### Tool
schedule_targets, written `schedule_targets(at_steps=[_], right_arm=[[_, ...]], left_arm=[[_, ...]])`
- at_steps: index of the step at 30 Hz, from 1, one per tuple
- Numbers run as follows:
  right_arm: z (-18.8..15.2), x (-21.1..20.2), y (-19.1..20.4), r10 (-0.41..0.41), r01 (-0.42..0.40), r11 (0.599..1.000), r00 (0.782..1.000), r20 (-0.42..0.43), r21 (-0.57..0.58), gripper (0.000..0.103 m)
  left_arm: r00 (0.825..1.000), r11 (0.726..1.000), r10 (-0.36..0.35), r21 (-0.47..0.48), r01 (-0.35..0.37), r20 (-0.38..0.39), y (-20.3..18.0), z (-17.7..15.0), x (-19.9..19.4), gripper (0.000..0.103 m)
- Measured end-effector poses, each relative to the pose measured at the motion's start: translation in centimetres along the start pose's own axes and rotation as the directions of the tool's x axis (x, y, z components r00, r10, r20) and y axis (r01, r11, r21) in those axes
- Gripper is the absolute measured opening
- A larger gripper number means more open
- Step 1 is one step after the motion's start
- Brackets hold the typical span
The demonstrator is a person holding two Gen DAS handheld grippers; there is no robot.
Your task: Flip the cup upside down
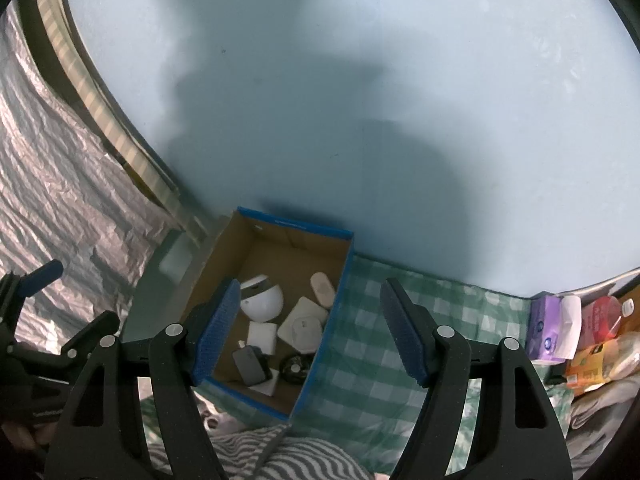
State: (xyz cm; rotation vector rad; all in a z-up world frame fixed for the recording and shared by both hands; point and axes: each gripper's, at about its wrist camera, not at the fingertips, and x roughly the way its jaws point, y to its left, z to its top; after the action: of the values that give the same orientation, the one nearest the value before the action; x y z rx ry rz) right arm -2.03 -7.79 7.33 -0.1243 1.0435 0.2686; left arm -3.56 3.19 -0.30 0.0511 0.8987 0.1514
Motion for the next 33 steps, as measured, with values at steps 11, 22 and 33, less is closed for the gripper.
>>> schedule_targets(at_steps=[11,22,33], right_arm=[[0.02,0.08,0.13,-0.006,0.006,1.0,1.0,-0.003,0.005,0.073],[0.06,0.18,0.11,-0.011,0.011,1.0,1.0,-0.001,0.017,0.073],[-0.05,0.46,0.18,-0.011,0.012,1.0,1.0,-0.008,0.021,0.073]], left_arm=[[1.0,1.0,-0.003,0.01,0.003,-0.005,-0.2,0.12,0.15,0.102],[1.0,1.0,-0.002,0.015,0.002,-0.006,-0.21,0.19,0.19,0.102],[1.0,1.0,-0.007,0.023,0.007,-0.015,-0.37,0.35,0.37,0.102]])
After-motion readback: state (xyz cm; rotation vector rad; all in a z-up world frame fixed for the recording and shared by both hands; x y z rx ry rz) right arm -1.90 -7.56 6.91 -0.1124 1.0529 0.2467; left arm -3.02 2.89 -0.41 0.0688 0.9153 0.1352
